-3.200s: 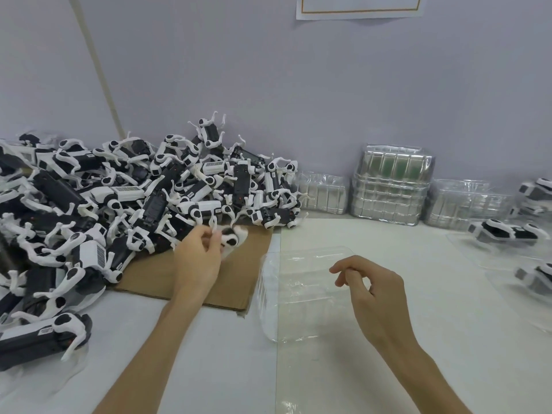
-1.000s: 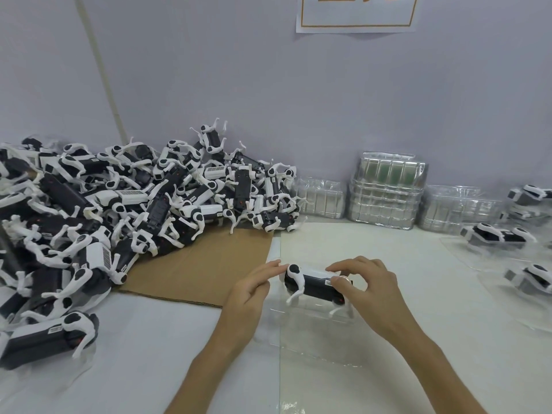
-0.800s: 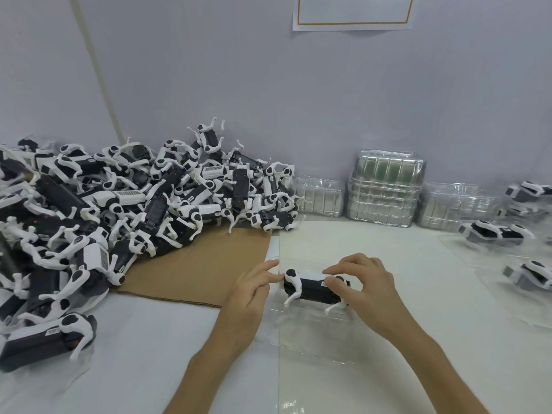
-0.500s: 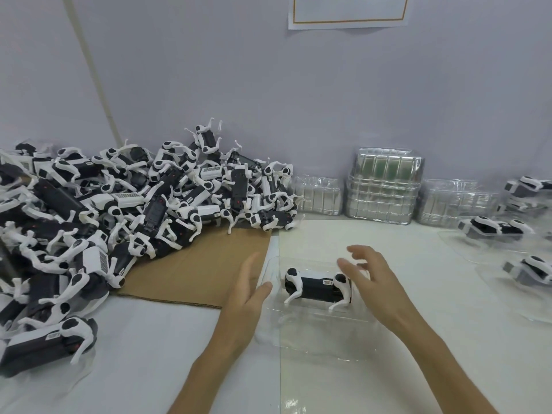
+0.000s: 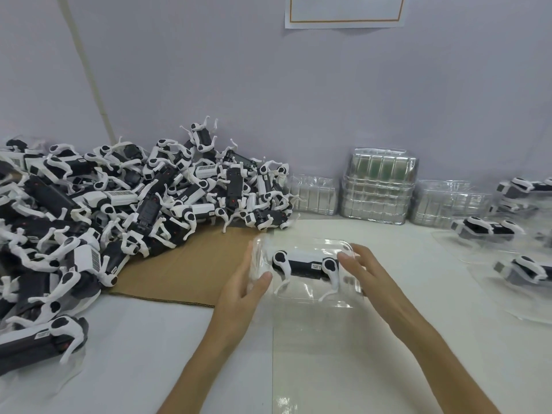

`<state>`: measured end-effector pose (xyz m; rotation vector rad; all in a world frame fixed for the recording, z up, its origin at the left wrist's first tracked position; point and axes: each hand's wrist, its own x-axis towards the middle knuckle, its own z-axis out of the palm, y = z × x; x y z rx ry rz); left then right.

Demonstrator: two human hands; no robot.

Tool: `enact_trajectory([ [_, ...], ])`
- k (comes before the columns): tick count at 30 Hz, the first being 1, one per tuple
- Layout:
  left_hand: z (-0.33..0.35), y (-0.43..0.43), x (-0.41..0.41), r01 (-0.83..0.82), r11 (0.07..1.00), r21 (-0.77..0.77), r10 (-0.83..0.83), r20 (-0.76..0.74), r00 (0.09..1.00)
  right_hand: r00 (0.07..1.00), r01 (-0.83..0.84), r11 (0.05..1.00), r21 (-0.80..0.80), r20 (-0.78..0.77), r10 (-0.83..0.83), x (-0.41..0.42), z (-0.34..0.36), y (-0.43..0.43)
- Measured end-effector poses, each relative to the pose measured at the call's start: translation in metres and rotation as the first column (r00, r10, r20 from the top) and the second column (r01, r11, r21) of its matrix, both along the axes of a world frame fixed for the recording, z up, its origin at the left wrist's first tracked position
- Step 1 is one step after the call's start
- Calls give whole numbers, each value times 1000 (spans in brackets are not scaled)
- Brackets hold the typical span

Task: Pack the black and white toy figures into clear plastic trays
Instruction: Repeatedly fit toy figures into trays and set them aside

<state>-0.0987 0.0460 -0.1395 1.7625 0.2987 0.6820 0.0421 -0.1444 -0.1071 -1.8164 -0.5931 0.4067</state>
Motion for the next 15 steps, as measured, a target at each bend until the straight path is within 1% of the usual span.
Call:
enact_trajectory([
  [2, -1, 0, 1, 6, 999, -50, -2, 77, 997, 996, -91, 994, 65, 3, 91, -1, 1, 1],
  [4, -2, 0, 1, 16, 994, -107, -4, 113, 994, 988, -150, 985, 87, 42, 146, -4, 0, 4],
  [8, 0, 0, 0, 25, 992, -122, -9, 131, 991, 986, -117, 985, 123, 132, 101, -6, -4, 7],
  [15, -1, -1, 1, 13, 992, -123, 8, 169, 986, 979, -39, 979, 201, 204, -3, -9, -7, 12],
])
